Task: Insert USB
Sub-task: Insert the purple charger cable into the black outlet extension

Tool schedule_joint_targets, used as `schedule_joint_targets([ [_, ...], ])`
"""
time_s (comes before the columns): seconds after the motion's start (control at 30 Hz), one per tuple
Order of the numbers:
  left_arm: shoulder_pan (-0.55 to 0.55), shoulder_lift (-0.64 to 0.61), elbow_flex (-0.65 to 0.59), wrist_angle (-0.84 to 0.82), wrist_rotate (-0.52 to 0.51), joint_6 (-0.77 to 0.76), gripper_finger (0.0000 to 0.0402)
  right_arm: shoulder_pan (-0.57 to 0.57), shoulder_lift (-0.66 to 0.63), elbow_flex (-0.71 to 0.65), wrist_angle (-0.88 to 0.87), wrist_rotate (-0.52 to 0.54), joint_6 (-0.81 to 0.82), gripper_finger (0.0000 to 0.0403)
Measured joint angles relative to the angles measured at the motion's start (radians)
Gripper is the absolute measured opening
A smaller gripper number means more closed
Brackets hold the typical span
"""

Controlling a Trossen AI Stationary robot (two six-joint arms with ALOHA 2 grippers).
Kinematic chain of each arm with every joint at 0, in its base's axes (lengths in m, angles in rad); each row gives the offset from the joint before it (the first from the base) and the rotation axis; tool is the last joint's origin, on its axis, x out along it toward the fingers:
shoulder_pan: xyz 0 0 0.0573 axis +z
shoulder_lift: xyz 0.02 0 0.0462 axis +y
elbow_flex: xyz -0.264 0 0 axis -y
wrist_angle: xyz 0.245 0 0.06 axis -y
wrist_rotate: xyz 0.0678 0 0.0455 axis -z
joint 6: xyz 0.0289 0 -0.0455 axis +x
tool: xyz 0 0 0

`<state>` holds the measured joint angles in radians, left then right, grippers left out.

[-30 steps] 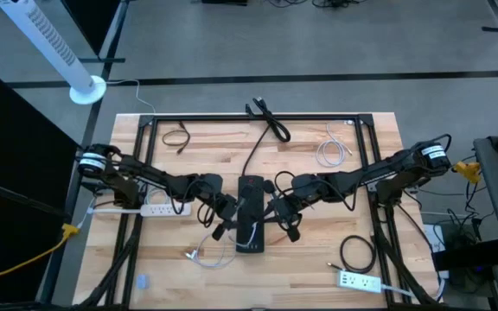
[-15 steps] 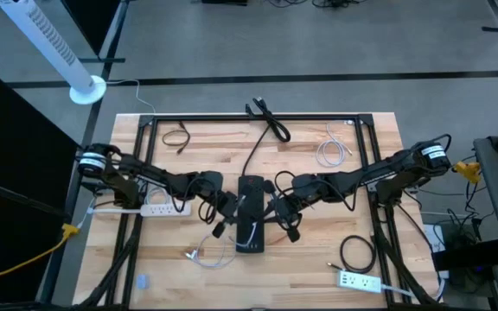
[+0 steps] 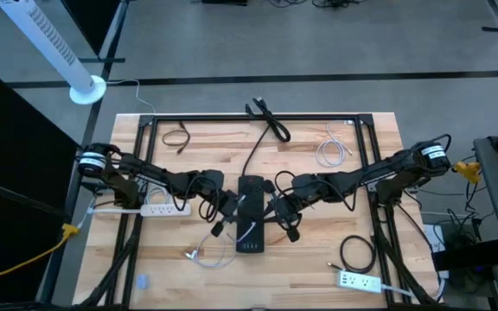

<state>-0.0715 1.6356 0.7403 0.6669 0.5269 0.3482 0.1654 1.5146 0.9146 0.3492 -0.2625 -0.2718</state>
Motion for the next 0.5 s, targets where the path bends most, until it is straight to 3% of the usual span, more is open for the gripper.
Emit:
schedule_joint_targets([
  [0.37, 0.023, -0.037, 0.000, -0.146, 0.013, -0.009, 0.0090, 0.000, 0.000, 0.000, 0.000, 0.000, -0.001, 0.0000],
  [0.5, 0.052, -0.045, -0.001, -0.131, 0.122, -0.009, 0.0113, 0.000, 0.000, 0.000, -0.002, -0.002, -0.023, 0.0000],
])
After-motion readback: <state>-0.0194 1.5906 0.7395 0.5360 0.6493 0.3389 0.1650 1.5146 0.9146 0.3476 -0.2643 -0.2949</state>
